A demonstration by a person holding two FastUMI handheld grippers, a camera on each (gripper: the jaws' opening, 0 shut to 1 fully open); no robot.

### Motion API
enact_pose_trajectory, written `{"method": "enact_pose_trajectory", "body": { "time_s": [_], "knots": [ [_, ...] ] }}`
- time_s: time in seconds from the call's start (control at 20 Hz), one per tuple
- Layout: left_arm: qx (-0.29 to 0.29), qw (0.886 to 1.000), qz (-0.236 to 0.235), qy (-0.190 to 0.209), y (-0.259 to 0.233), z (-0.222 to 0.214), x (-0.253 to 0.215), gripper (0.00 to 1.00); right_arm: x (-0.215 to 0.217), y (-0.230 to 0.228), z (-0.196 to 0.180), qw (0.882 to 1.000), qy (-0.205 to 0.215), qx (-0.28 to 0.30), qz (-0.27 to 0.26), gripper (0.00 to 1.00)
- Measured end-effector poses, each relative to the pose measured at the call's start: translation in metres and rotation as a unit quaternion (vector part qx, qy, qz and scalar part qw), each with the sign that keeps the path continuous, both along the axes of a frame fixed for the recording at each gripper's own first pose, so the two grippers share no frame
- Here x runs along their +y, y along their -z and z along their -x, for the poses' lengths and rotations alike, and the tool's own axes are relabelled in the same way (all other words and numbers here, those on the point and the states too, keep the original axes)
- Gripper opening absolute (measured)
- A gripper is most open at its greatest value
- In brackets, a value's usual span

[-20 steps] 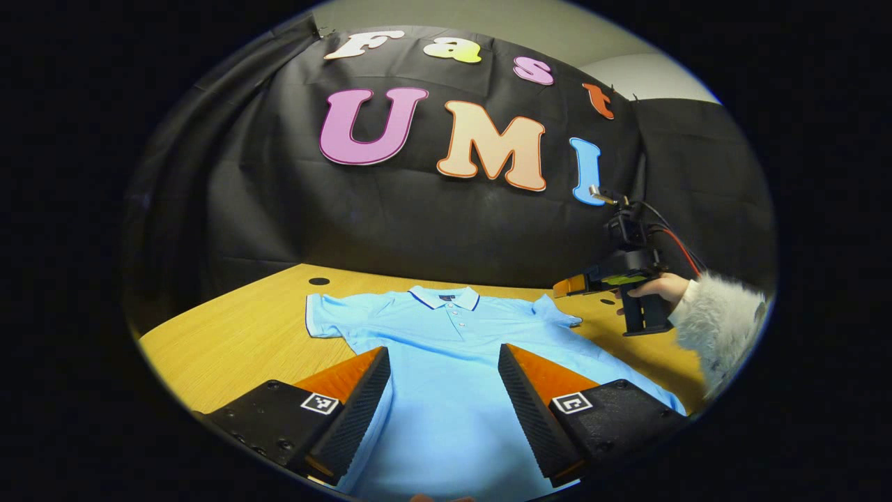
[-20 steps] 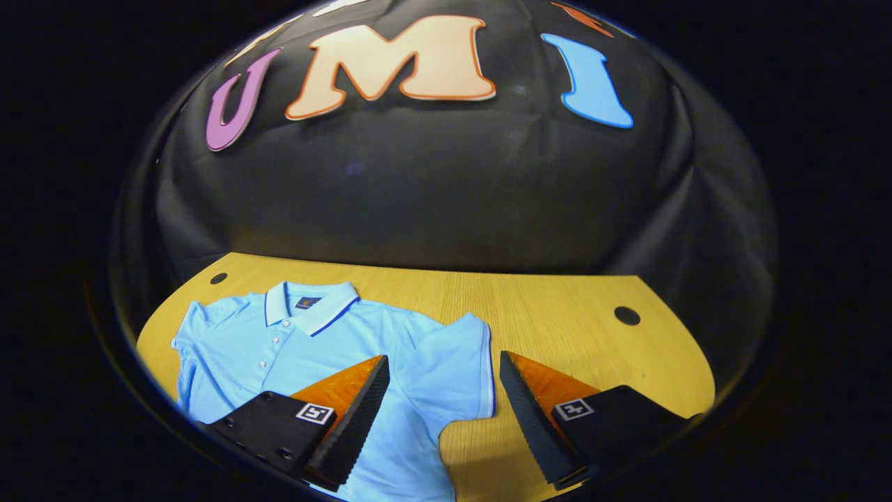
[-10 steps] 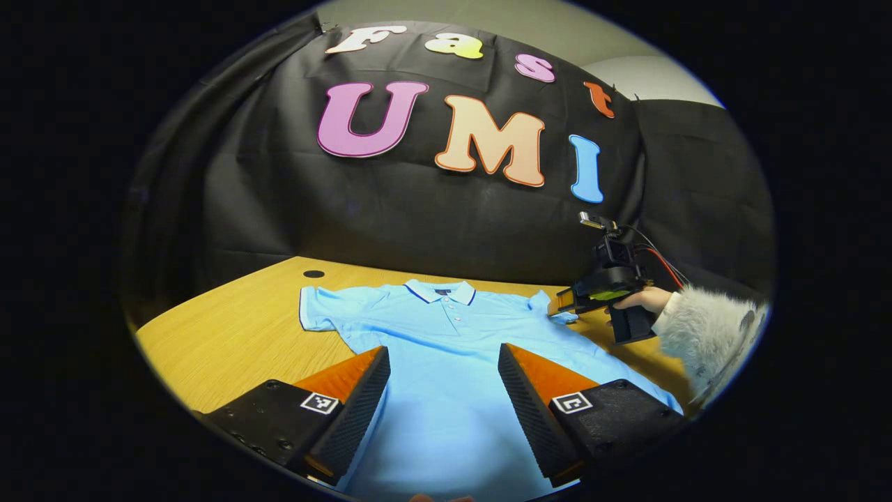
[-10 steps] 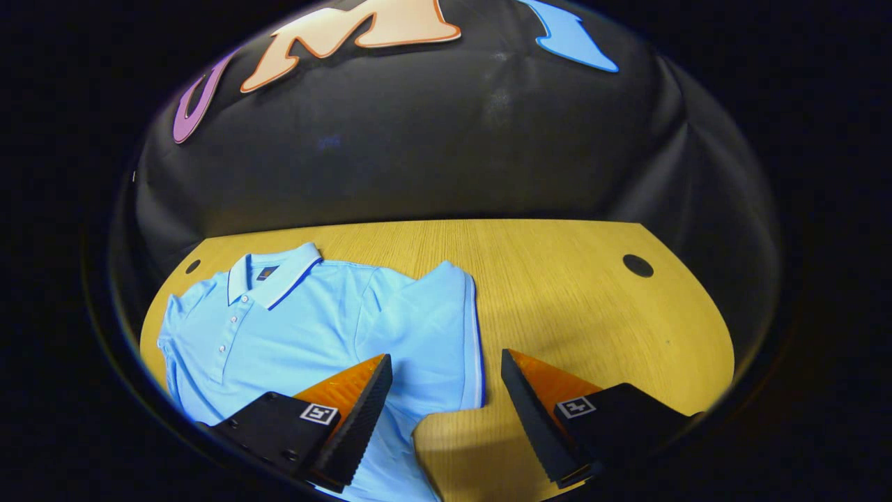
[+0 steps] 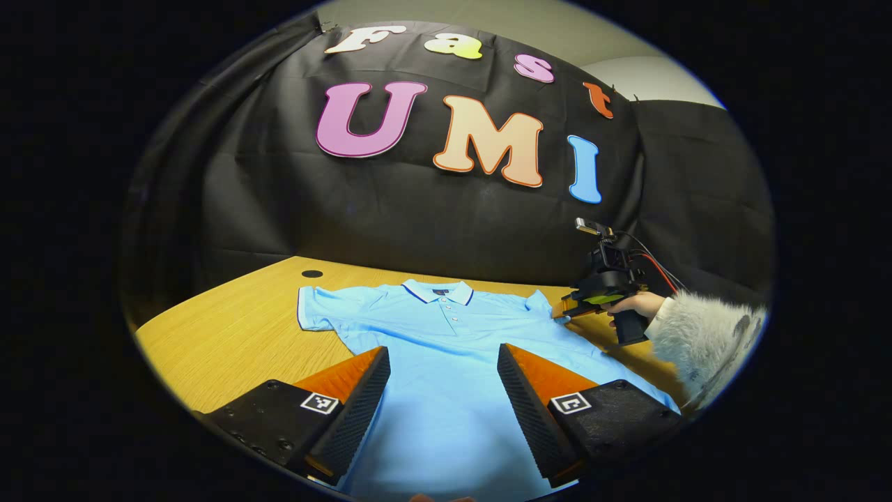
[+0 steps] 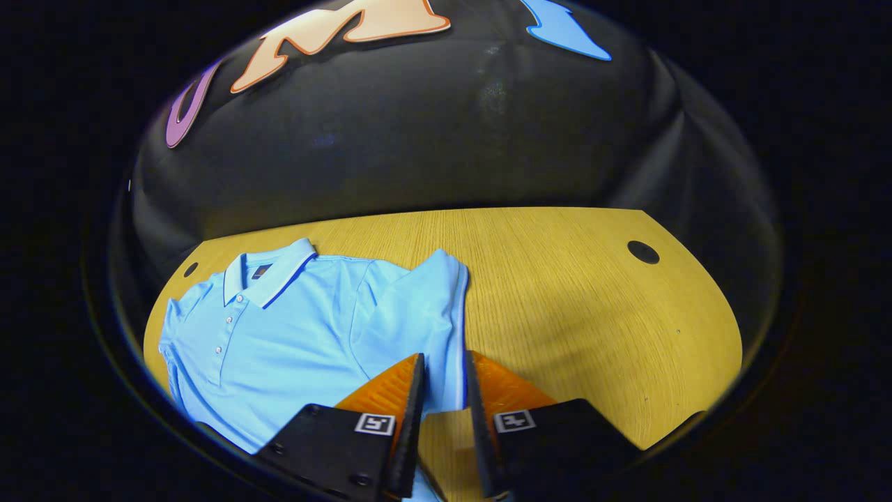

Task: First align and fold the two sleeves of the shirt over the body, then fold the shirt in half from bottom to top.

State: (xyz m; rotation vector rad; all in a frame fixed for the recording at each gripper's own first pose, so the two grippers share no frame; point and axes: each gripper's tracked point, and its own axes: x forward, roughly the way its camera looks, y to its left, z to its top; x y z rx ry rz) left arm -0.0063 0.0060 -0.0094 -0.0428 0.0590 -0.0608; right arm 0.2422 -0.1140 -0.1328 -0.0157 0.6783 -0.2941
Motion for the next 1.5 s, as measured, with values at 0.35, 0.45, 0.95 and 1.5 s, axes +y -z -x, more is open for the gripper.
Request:
{"method": "enact_pose_trajectory", "body": {
  "time_s": [0.35, 0.45, 0.95, 1.5],
  "knots": [
    [0.001, 1.000, 0.001, 0.003, 0.000, 0.001, 0.000, 0.94, 0.006, -0.020, -0.004, 0.999, -0.009, -0.028, 0.028, 0.02],
    [-0.002, 1.000, 0.000, 0.003, -0.002, 0.002, 0.000, 0.94, 0.014, -0.033, -0.008, 0.998, -0.019, -0.046, 0.036, 0.03],
    [-0.006, 1.000, -0.002, 0.007, -0.004, 0.004, 0.000, 0.94, 0.123, -0.051, -0.010, 0.986, -0.138, -0.092, -0.031, 0.02],
    [-0.003, 1.000, 0.000, 0.012, -0.004, 0.002, -0.001, 0.94, 0.223, -0.008, 0.037, 0.953, -0.300, -0.026, -0.012, 0.59]
  ]
}}
